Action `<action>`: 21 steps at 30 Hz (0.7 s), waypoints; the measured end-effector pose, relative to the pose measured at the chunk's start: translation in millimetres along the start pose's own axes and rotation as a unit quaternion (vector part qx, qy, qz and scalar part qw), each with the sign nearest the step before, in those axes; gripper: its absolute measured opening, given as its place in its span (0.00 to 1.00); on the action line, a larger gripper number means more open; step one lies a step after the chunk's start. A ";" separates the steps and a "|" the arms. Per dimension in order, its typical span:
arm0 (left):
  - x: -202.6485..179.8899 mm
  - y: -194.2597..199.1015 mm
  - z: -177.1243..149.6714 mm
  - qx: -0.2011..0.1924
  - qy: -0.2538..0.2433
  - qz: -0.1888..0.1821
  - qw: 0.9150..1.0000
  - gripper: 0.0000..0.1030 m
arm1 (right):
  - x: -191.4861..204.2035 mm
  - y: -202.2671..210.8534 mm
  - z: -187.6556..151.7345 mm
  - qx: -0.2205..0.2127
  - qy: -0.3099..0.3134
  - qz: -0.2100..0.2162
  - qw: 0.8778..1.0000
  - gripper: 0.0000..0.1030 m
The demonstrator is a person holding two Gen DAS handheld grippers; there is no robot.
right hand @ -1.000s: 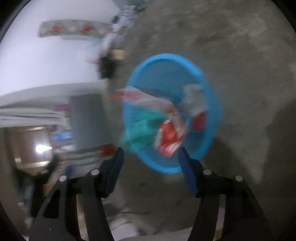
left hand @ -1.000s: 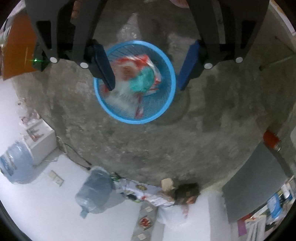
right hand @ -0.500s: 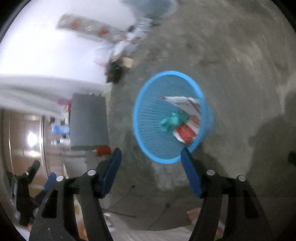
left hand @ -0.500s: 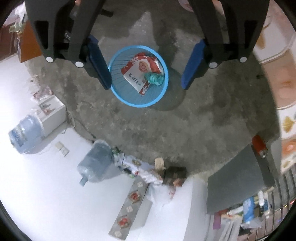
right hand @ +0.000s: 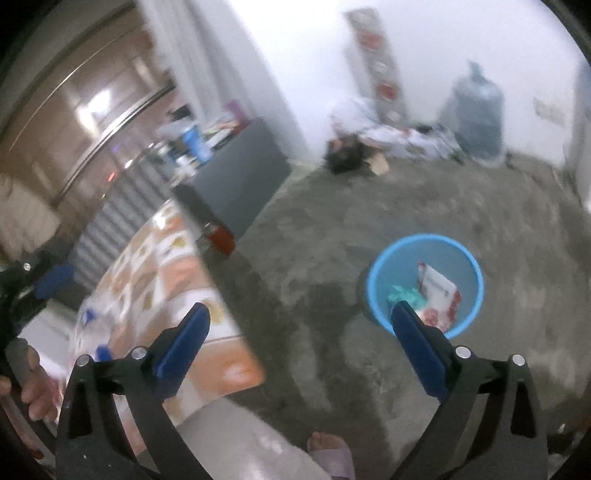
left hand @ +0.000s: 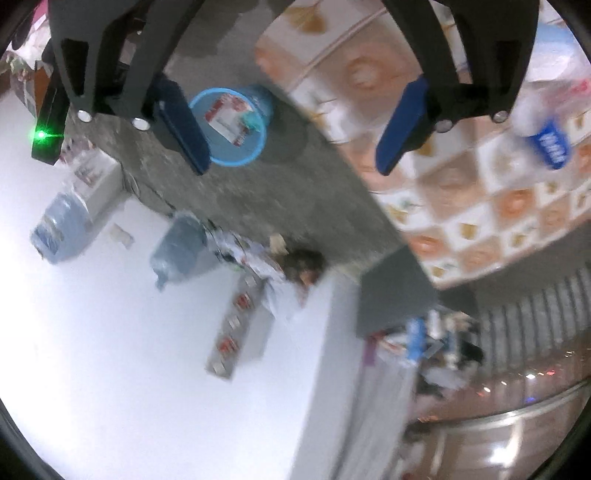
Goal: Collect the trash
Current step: 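Move both open tools back over the bed toward the box and bottle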
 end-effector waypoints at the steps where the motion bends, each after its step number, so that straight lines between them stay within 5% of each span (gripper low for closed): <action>1: 10.9 13.2 -4.6 -0.011 0.004 0.005 1.000 0.91 | 16.1 0.7 -2.4 0.002 0.018 0.003 1.000 0.92; 5: 56.8 61.9 -32.8 -0.025 0.019 0.023 0.999 0.92 | 59.7 4.8 -15.0 0.006 0.061 0.006 0.998 0.92; 9: 108.6 100.2 -73.3 -0.024 0.048 0.069 0.996 0.93 | 107.0 -1.7 -35.2 0.004 0.132 -0.058 0.990 0.92; 13: 159.1 125.2 -119.5 -0.010 0.097 0.110 0.989 0.93 | 160.3 -5.4 -66.2 0.011 0.213 -0.047 0.976 0.92; 21: 231.5 113.2 -210.2 0.084 0.185 0.158 0.966 0.93 | 227.6 -53.2 -147.4 0.131 0.308 0.015 0.942 0.92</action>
Point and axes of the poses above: each gripper's, at about its wrist camera, not at the fingertips, and y roughly against the way its jaws point, x to its left, z to its top, the point moved 8 cm from there along -y, roughly the way its jaws point, and after that the axes turned 11 degrees about x, right-handed, at the moved point
